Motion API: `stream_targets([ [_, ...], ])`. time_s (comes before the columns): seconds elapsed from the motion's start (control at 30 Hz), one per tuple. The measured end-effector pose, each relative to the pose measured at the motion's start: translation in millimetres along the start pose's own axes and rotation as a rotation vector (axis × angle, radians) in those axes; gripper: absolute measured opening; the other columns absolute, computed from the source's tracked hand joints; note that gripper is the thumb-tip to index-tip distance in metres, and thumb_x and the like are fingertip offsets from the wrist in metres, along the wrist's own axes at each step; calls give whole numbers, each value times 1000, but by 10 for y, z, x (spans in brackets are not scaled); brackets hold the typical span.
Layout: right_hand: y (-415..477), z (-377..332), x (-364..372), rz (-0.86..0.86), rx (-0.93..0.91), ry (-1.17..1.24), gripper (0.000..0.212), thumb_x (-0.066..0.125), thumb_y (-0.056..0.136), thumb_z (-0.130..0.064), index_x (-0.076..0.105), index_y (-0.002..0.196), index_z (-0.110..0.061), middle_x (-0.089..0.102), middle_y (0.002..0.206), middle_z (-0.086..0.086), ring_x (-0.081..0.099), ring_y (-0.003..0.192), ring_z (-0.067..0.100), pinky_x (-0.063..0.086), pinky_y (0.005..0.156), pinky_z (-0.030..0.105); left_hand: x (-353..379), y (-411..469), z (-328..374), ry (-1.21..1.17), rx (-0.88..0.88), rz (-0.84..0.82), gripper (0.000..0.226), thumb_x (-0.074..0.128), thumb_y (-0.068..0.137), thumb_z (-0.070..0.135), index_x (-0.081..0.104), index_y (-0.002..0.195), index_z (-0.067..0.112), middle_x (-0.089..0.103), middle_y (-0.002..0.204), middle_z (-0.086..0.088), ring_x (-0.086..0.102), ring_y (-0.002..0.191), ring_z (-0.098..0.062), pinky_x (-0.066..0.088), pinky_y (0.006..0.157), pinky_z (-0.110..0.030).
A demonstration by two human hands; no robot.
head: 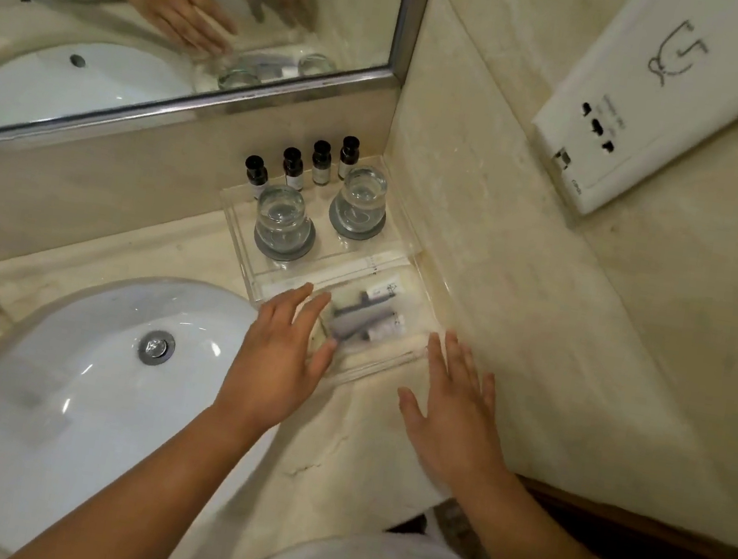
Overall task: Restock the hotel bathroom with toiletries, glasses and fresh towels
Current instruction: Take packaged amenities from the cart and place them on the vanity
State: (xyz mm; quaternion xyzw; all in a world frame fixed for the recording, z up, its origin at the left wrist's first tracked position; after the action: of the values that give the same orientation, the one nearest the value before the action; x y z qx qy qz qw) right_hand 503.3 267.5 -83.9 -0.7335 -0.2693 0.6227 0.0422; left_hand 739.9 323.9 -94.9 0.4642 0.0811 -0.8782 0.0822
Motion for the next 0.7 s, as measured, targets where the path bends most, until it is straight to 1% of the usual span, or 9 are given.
stream_targets([
  [0.07,-109,0,-43,29,2,-7,79,35,104,-59,-1,167,-28,-12,174,-1,-11,160,18,-4,128,48,-57,-209,64,32,46,-13,63,43,101,54,43,156,23,38,163,-6,31,150,-27,27,123,-41],
  [0.13,-250,-30,-93,63,-7,7,77,28,103,-64,1,167,-29,-10,174,-3,-11,160,17,-4,128,48,-79,-391,150,69,84,-38,67,37,101,60,40,158,26,33,167,-4,26,154,-25,22,124,-38],
  [0.23,-529,-102,-142,102,-8,41,81,10,95,-72,0,166,-33,-12,174,-7,-14,159,14,-6,129,48,-96,-616,293,127,162,-41,67,35,102,62,41,158,25,33,168,-6,25,154,-24,19,126,-38],
  [0.4,-1015,-157,-81,174,50,112,93,-9,87,-83,-1,166,-35,-15,173,-11,-19,158,9,-5,129,49,-90,-884,471,151,242,-111,70,28,103,66,37,160,26,26,171,-6,19,158,-23,3,126,-32],
  [0.43,-1110,-157,-51,187,66,122,92,-9,87,-83,-1,166,-36,-15,173,-11,-20,157,9,-5,129,49,-81,-926,497,156,267,-126,70,27,104,67,35,161,27,24,172,-5,17,158,-23,-1,125,-31],
  [0.53,-1408,-135,57,202,115,136,84,2,93,-79,0,166,-36,-15,173,-10,-19,158,10,-4,129,49,-53,-1056,602,173,338,-169,72,24,104,69,32,162,28,19,173,-5,13,159,-22,-7,125,-30],
  [0.63,-1700,-65,138,217,166,143,82,5,95,-76,1,166,-36,-13,174,-10,-18,158,12,-6,129,49,-19,-1194,757,187,384,-203,71,22,103,69,24,164,32,13,174,-3,7,160,-21,-5,126,-32],
  [0.7,-1873,12,180,209,201,158,82,3,94,-77,1,166,-37,-15,173,-11,-20,158,11,-9,128,47,34,-1275,872,187,422,-232,72,22,103,69,24,164,32,13,174,-2,7,160,-21,-2,127,-35],
])
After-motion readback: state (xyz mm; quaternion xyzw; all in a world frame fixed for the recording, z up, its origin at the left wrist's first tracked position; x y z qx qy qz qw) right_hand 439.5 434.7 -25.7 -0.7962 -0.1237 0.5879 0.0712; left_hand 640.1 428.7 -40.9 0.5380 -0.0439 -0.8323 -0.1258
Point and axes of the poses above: each hand's wrist, its own y-axis towards the middle knuckle, its own x-axis out of the palm, z = x × y, the point moved 1 cm from there along y, towards the middle knuckle
